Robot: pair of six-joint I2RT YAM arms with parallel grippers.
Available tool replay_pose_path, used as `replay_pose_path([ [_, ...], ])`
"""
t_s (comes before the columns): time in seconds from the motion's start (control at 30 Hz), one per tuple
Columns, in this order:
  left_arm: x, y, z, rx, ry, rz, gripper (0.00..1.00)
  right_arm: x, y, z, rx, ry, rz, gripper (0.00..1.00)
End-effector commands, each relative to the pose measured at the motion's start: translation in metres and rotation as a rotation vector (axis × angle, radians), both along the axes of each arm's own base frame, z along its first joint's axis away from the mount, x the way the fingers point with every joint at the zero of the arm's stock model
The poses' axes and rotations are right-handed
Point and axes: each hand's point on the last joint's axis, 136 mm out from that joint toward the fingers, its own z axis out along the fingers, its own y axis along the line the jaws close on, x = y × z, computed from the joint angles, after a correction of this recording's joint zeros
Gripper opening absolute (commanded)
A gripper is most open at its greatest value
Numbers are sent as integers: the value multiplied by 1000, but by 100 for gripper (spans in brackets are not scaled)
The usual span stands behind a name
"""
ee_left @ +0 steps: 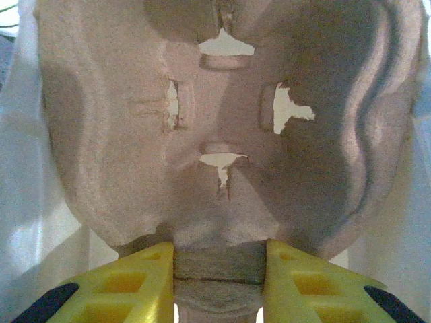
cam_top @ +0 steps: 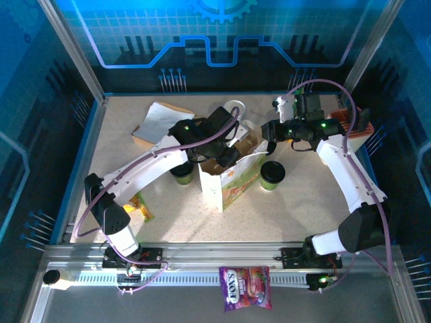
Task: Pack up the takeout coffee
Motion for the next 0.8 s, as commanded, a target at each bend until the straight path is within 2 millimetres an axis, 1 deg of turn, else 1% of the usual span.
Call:
replay_pose_path([
  [0.0,-16,5,-10,56,72,-42,34,0,-4,5,16,-19,-13,34],
  [0.13,-17,4,-10,65,82,-46,35,-1,-2,6,25,-19,-7,34],
  [0.27,-17,6,-11,85,86,-50,36,-5,4,9,46,-25,14,35],
  [0.37,-14,7,-11,100,78,-45,36,-6,4,11,43,-31,12,36],
  [0.6,-10,10,-4,127,53,-48,36,-7,3,13,42,-39,11,38],
  [0.77,-9,8,5,107,36,-51,35,-7,2,14,35,-44,7,39],
])
